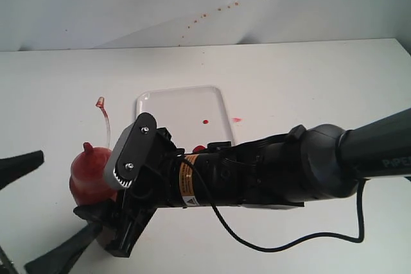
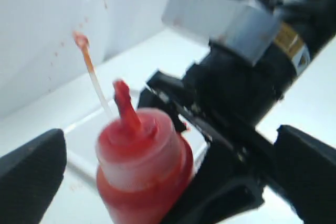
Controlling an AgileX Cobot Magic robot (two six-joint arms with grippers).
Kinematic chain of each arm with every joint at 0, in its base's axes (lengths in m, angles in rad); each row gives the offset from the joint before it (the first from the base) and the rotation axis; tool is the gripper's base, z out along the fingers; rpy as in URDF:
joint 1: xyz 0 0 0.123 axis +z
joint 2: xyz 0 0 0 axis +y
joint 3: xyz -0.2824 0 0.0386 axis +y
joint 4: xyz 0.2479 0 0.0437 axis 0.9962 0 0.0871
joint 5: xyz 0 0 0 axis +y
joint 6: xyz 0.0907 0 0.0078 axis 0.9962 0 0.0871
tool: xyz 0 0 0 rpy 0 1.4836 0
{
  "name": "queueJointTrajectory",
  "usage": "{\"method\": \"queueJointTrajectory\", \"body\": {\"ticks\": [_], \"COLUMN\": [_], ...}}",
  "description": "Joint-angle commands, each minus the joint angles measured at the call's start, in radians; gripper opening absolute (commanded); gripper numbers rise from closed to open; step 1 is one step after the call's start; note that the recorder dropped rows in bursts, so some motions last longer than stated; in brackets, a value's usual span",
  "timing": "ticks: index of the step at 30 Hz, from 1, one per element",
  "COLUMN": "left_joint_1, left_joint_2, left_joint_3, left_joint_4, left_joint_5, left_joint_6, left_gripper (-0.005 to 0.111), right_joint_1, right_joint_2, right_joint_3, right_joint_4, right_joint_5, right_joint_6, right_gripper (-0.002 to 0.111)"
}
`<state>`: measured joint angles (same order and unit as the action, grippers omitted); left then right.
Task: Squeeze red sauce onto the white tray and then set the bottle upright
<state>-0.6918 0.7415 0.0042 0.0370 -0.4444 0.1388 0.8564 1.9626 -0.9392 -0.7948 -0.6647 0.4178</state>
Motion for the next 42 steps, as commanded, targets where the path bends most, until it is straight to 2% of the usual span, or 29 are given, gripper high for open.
{"method": "queueJointTrajectory", "body": {"ticks": [1, 2, 3, 4, 6, 16, 24, 28, 31, 34, 36, 39, 42], "left_joint_1": [-0.005, -0.005, -0.005, -0.005, -0.005, -0.005, -0.005, -0.005, -0.005, -0.005, -0.005, -0.005, -0.005], "left_joint_2": [-0.226, -0.289, -0.311, -0.358, -0.407, -0.427, -0.427, -0.427, -0.427, -0.427, -0.427, -0.427, -0.427], "left_joint_3": [-0.004, -0.004, -0.004, -0.004, -0.004, -0.004, -0.004, -0.004, -0.004, -0.004, -0.004, -0.004, -0.004], "left_joint_4": [0.006, 0.006, 0.006, 0.006, 0.006, 0.006, 0.006, 0.006, 0.006, 0.006, 0.013, 0.075, 0.081], "left_joint_5": [0.058, 0.084, 0.097, 0.118, 0.138, 0.098, -0.058, -0.11, -0.143, -0.164, -0.164, -0.16, -0.212], "left_joint_6": [-0.003, -0.003, 0.0, 0.0, 0.0, 0.002, -0.001, -0.005, -0.082, -0.175, -0.203, -0.216, -0.225], "left_gripper": [0.105, 0.105, 0.105, 0.105, 0.105, 0.105, 0.105, 0.105, 0.105, 0.105, 0.105, 0.105, 0.105], "right_joint_1": [0.002, 0.002, 0.002, 0.002, 0.002, 0.004, 0.002, 0.002, 0.002, -0.003, -0.025, -0.083, -0.164], "right_joint_2": [-0.003, -0.003, -0.003, -0.003, -0.005, -0.173, -0.375, -0.511, -0.622, -0.729, -0.785, -0.833, -0.84], "right_joint_3": [-0.006, -0.006, -0.006, -0.006, -0.006, -0.006, -0.006, -0.006, -0.006, -0.006, -0.006, -0.006, -0.006], "right_joint_4": [0.02, 0.02, 0.02, 0.03, 0.039, 0.016, 0.02, 0.076, 0.192, 0.436, 0.629, 0.884, 1.061], "right_joint_5": [-0.012, -0.012, -0.012, -0.014, -0.018, -0.04, -0.031, 0.061, 0.202, 0.324, 0.357, 0.363, 0.363], "right_joint_6": [-0.012, -0.01, -0.01, -0.01, -0.01, 0.078, 0.081, 0.076, -0.002, -0.242, -0.391, -0.602, -0.816], "right_gripper": [0.018, 0.039, 0.05, 0.079, 0.105, 0.105, 0.105, 0.105, 0.105, 0.102, 0.092, 0.06, 0.013]}}
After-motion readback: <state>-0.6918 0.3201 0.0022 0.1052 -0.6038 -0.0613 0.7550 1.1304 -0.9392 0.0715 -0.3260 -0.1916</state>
